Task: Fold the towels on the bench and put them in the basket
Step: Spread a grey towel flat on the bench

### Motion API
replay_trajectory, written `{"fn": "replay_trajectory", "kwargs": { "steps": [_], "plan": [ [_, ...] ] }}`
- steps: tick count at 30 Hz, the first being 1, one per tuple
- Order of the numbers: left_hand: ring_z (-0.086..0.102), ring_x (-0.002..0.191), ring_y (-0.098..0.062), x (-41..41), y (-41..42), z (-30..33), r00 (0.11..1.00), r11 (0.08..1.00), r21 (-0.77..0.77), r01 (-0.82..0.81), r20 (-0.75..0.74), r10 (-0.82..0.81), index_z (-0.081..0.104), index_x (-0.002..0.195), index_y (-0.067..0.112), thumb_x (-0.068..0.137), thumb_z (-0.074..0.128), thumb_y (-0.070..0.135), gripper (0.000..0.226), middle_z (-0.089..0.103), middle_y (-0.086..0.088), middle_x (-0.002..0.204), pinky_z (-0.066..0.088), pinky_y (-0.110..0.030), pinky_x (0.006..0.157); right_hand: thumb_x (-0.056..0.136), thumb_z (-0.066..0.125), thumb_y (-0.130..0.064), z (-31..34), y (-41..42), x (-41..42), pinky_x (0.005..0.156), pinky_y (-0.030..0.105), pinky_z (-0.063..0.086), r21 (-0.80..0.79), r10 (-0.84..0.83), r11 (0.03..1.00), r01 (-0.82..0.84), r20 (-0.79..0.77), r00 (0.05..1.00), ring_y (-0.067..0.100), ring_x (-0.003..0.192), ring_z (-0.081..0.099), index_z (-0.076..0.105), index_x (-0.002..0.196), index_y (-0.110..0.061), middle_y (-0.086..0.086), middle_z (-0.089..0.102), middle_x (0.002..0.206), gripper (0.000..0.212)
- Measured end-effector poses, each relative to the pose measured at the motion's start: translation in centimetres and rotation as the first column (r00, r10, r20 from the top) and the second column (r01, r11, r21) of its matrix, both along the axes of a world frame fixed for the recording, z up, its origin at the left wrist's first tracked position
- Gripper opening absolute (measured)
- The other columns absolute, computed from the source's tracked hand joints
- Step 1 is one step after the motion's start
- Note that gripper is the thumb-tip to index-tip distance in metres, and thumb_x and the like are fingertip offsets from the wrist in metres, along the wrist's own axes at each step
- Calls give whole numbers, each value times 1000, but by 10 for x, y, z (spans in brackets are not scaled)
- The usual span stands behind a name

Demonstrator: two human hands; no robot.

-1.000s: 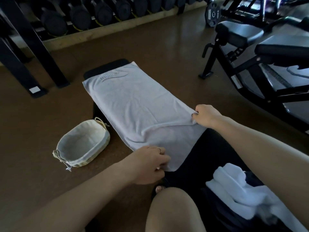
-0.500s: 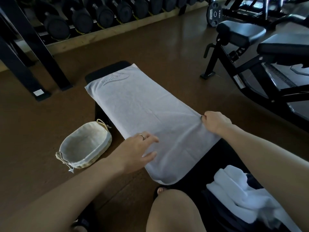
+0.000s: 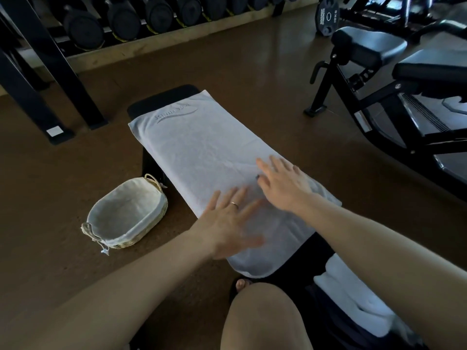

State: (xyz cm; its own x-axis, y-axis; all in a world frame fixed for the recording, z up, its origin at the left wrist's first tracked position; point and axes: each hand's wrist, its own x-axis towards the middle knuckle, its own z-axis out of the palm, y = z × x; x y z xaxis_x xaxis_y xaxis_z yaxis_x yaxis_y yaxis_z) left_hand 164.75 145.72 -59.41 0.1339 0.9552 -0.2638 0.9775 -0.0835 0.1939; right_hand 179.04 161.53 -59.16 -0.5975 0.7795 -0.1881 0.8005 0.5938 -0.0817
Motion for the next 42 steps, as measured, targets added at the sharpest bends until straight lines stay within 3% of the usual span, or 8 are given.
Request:
{"fn": "replay_trajectory", "kwargs": {
  "steps": [2,5,13,17,20,26,34,42],
  "plan": [
    [-31,152,-22,4,-9,-12,991,992,8,125,-53,-125,-20,157,45,82,34,90,102,-29,-1,167,-10,-56,124,108,16,-53,-11,-1,6,125,58,12,-83,-7,996,13,71,997,31,158,3,3,163,-38,5,3,172,59],
    [-37,149,-24,1,-27,-26,977,982,27,188,-107,-184,-27,155,41,76,42,93,118,-37,-3,163,-12,-61,121,107,11,-59,-14,9,25,126,58,7,-125,-58,990,71,102,993,34,158,-5,-5,162,-42,3,-7,173,60],
    [-36,149,-28,6,-37,-24,974,984,26,177,-151,-171,-28,156,37,74,61,83,129,-36,-6,164,-11,-65,120,103,11,-66,-13,13,38,124,58,22,-181,-202,958,221,117,972,41,154,18,-6,160,-44,8,3,172,64],
    [-31,152,-19,-6,-30,-14,991,991,-14,133,9,-133,-16,157,47,74,50,90,115,-28,4,167,-17,-54,122,103,6,-66,-7,13,34,125,60,7,-71,-243,963,259,178,953,41,156,14,-9,162,-40,14,9,172,66],
    [-26,153,-12,-16,-10,-3,993,1000,-4,-31,112,31,-11,157,52,89,26,84,83,-21,8,169,-14,-46,125,106,8,-59,-4,1,15,127,56,5,1,-138,990,138,46,989,34,158,6,-6,163,-39,10,5,173,62],
    [-28,153,-16,-42,7,-24,996,996,-6,-86,-14,86,-13,156,52,95,17,78,73,-27,9,167,-14,-48,124,108,8,-53,-24,-11,11,128,54,1,-41,-157,987,156,-19,987,29,159,-4,0,164,-38,3,-2,173,58],
    [-19,156,-21,-82,32,-17,947,947,-49,-318,-74,314,-5,159,50,96,15,75,70,-21,3,169,-9,-48,125,107,9,-56,-31,-1,28,125,55,17,-66,-440,897,437,-53,896,32,154,25,4,163,-39,6,25,168,59],
    [-7,155,-29,-130,37,-1,905,913,-56,-404,-169,391,-4,158,52,94,13,79,73,-15,-1,170,4,-48,124,107,9,-52,-25,2,38,113,51,33,-96,-689,725,682,-84,720,34,132,52,43,152,-20,12,55,146,65]
  ]
}}
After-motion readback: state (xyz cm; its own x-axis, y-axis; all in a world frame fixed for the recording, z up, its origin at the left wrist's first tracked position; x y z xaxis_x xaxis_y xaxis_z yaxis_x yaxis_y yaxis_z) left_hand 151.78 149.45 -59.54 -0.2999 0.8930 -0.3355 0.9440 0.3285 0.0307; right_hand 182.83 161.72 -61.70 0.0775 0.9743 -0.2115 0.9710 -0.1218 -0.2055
